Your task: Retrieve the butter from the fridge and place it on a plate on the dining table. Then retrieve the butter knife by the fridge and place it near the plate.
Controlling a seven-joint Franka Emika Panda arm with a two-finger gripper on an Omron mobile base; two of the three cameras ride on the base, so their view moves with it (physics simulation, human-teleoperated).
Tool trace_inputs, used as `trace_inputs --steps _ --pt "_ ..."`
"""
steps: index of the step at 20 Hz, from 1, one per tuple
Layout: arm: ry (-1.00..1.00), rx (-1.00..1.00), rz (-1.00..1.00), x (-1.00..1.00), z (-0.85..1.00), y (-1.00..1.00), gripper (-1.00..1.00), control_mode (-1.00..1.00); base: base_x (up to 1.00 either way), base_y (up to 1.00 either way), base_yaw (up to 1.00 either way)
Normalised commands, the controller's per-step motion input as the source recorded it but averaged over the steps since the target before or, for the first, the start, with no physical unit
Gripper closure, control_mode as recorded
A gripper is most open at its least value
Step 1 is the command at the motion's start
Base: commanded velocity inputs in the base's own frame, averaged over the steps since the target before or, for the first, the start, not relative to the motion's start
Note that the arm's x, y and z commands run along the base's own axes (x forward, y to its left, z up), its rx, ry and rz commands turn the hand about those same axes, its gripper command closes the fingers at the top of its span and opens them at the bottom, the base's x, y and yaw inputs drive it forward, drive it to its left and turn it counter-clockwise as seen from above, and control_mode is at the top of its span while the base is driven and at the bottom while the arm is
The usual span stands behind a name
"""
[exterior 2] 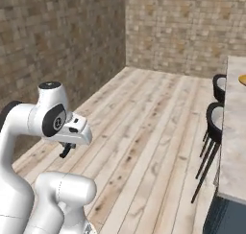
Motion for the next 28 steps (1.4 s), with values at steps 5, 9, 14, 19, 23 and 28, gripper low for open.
trace_inputs --steps 5,9,14,19,23,28 --pt "0.0 0.0 0.0 0.0 0.0 0.0 1.0 1.0 0.99 0.66 -0.6" --pt "0.0 0.0 0.0 0.0 0.0 0.0 1.0 1.0 0.97 0.67 -0.61" --pt "0.0 0.0 0.0 0.0 0.0 0.0 1.0 1.0 0.96 0.74 -0.61" --pt "0.0 0.0 0.0 0.0 0.0 0.0 1.0 1.0 0.87 0.82 -0.6" --pt "0.0 0.0 0.0 0.0 0.0 0.0 1.0 1.0 0.62 0.97 -0.56" --pt "0.0 0.0 0.0 0.0 0.0 0.0 1.0 1.0 0.57 0.94 -0.58"
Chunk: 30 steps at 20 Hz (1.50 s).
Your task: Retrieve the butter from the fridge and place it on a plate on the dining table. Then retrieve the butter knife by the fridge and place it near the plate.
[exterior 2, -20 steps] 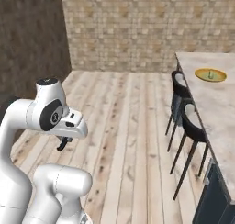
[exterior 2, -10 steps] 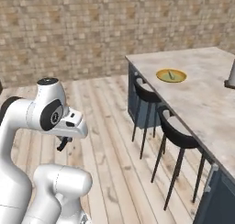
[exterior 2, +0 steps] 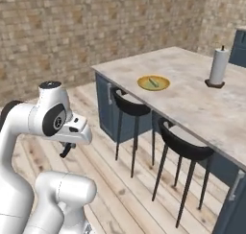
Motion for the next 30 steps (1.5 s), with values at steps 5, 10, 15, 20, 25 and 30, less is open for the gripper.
trace_inputs --steps 5,10,15,20,25,30 --pt "0.0 0.0 0.0 0.0 0.0 0.0 1.0 1.0 0.66 0.89 -0.6" --pt "0.0 0.0 0.0 0.0 0.0 0.0 1.0 1.0 0.66 0.61 -0.68" --pt "0.0 0.0 0.0 0.0 0.0 0.0 1.0 1.0 0.62 0.51 -0.69" --pt "0.0 0.0 0.0 0.0 0.0 0.0 1.0 1.0 0.74 0.55 -0.65" --pt "0.0 0.0 0.0 0.0 0.0 0.0 1.0 1.0 0.61 0.58 -0.44" --pt "0.0 0.0 0.0 0.0 0.0 0.0 1.0 1.0 0.69 0.32 -0.12"
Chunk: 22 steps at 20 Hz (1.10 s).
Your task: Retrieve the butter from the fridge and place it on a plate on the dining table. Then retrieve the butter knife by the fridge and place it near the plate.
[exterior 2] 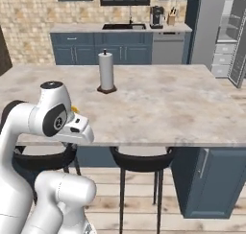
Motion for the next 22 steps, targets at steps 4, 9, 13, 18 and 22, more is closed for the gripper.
trace_inputs --steps 4,9,13,18,22 --pt "0.0 0.0 0.0 0.0 0.0 0.0 1.0 1.0 0.75 0.1 0.0" --pt "0.0 0.0 0.0 0.0 0.0 0.0 1.0 1.0 0.62 0.17 0.0" --pt "0.0 0.0 0.0 0.0 0.0 0.0 1.0 1.0 0.41 0.14 0.0" --pt "0.0 0.0 0.0 0.0 0.0 0.0 1.0 1.0 0.26 0.05 0.0" --pt "0.0 0.0 0.0 0.0 0.0 0.0 1.0 1.0 0.32 0.06 0.0"
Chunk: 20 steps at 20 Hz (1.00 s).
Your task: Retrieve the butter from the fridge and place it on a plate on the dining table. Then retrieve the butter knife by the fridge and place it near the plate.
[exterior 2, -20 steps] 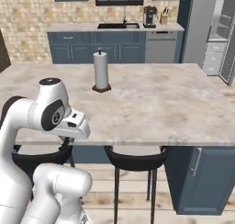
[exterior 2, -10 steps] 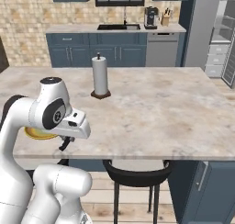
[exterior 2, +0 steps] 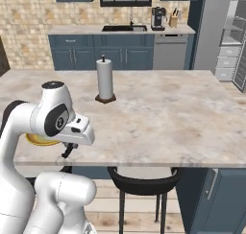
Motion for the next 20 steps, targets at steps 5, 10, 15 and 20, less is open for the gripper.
trace_inputs --steps 5,10,15,20 --pt "0.0 0.0 0.0 0.2 0.0 0.01 1.0 -1.0 0.27 0.04 0.0" --pt "0.0 0.0 0.0 0.62 0.0 0.15 1.0 -1.0 0.0 0.0 0.0" --pt "-0.02 0.02 0.0 0.68 0.0 0.2 1.0 -1.0 0.0 0.0 0.0" --pt "0.0 0.0 0.0 0.54 -0.08 0.23 1.0 -1.0 0.0 0.0 0.0"
